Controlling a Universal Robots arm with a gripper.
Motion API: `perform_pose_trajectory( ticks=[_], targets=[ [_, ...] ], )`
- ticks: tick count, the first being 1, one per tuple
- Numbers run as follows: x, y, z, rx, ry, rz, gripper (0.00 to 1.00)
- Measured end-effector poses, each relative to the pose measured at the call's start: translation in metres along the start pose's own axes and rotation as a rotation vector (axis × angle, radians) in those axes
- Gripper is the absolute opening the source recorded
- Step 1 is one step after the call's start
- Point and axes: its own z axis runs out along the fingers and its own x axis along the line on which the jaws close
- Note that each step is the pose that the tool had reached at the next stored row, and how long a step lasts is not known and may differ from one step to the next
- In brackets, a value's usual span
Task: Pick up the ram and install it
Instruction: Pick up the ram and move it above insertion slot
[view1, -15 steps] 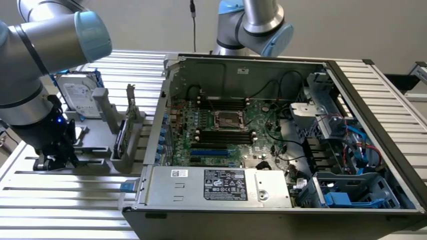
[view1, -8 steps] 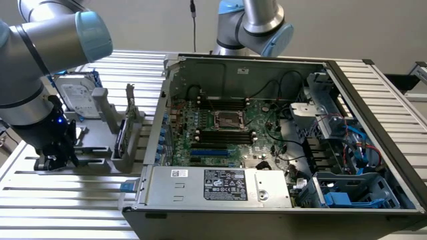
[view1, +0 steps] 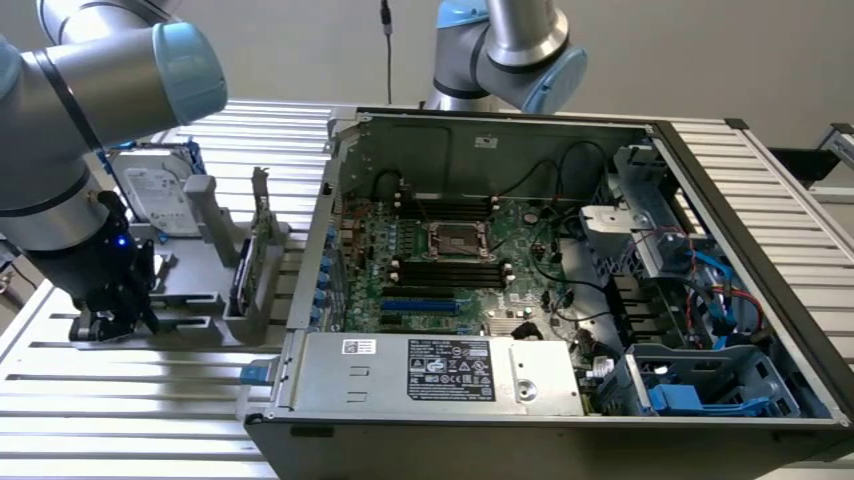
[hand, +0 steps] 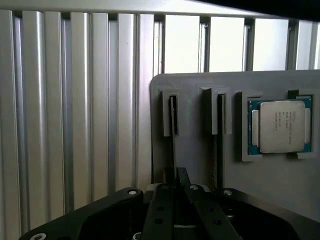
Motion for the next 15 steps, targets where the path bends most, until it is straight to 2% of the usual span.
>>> perform_pose_trajectory(
  ticks=[4, 9, 12, 15],
  targets=[
    [0.000, -0.0006, -0.0025, -0.0003, -0.0004, 0.011, 0.14],
    [0.000, -0.0012, -0.0115, -0.0021, -0.0007, 0.023, 0.14],
    [-0.001, -0.0014, -0.0207, -0.0028, -0.0009, 0.028, 0.14],
    [-0.001, -0.0015, -0.0340, -0.0034, -0.0009, 0.030, 0.14]
  ],
)
